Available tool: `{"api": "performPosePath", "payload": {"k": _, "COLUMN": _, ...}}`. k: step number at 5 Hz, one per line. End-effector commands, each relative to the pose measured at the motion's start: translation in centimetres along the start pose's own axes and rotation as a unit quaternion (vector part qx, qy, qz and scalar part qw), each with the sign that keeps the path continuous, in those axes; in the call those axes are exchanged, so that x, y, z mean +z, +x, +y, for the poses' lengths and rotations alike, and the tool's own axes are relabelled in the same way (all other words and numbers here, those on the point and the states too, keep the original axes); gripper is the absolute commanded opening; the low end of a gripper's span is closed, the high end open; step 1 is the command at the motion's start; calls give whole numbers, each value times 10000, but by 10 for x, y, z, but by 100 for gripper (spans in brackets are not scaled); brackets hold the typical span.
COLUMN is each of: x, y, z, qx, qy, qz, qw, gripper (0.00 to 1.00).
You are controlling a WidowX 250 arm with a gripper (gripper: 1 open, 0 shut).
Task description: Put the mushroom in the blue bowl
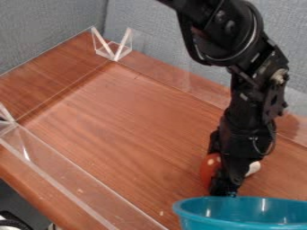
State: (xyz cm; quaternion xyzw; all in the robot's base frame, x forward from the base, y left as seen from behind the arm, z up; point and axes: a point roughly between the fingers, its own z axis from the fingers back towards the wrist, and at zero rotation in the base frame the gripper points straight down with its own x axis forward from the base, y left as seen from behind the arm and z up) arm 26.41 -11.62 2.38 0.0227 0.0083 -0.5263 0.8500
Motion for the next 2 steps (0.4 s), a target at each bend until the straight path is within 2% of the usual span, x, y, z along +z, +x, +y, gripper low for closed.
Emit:
{"api": "performPosePath", "payload": {"k": 1, "x": 9, "y": 6, "z": 9, "qx": -8, "qy": 119, "qz": -205, "qw": 9997, "gripper": 0}}
{"api": "performPosePath", "payload": {"k": 2, "x": 8, "y": 7, "z": 9, "qx": -16, "qy": 98, "qz": -221, "qw": 9997, "gripper": 0}}
